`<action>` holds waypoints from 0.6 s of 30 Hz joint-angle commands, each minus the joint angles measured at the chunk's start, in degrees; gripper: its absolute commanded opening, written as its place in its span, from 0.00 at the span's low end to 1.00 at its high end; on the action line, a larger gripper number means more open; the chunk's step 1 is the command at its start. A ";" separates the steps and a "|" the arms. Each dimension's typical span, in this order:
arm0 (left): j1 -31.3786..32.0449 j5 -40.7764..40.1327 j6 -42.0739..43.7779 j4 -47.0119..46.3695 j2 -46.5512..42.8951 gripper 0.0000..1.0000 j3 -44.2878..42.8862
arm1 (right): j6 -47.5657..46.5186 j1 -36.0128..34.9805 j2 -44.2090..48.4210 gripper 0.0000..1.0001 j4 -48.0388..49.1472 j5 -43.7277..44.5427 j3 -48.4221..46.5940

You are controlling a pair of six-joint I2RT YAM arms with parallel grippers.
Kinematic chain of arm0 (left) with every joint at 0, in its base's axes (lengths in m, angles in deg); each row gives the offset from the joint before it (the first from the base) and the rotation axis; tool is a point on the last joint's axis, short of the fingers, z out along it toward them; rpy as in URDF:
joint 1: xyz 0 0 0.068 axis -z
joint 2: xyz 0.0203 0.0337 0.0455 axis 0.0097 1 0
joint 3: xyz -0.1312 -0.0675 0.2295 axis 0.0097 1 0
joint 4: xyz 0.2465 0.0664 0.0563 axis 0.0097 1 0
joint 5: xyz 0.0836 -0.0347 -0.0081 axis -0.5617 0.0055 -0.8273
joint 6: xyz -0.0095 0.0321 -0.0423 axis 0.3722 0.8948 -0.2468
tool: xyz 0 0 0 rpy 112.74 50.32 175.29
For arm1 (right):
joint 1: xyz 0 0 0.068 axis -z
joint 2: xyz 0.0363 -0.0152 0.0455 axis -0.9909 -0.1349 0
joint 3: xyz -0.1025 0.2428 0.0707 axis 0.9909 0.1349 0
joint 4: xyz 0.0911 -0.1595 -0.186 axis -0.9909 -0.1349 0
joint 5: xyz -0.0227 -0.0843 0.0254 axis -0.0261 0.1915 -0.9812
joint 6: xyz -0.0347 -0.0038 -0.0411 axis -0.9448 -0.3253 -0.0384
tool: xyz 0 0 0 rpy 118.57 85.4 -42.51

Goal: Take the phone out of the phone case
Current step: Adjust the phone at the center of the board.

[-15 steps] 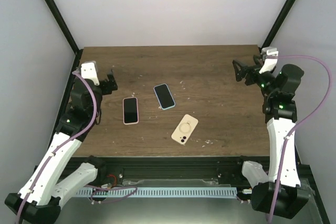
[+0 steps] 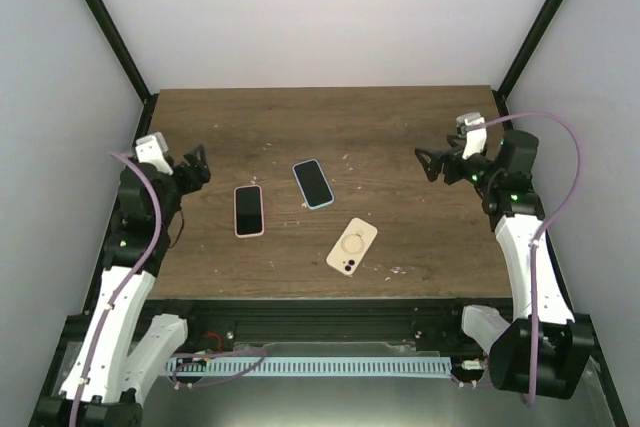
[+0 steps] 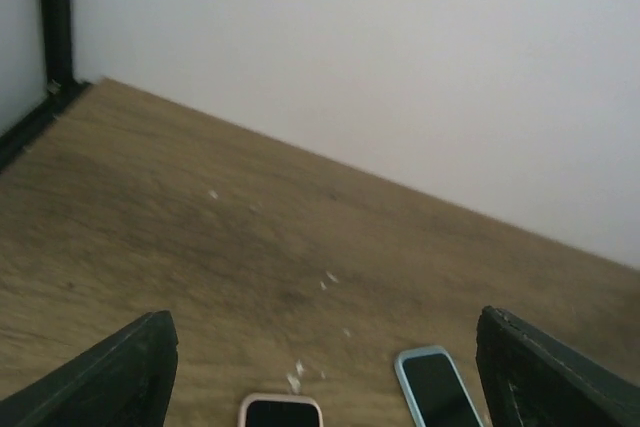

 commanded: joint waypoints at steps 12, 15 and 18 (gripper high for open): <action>38.55 6.07 -0.27 14.15 20.67 0.99 -7.58 | -17.38 -6.78 -4.51 1.00 -8.21 -5.53 3.54; 46.02 3.92 0.61 16.93 28.15 1.00 -9.84 | -17.89 -7.19 -6.40 1.00 -7.57 -5.06 4.59; 50.67 3.50 1.00 17.77 34.92 1.00 -11.75 | -18.80 -7.64 -8.80 1.00 -8.41 -5.77 4.51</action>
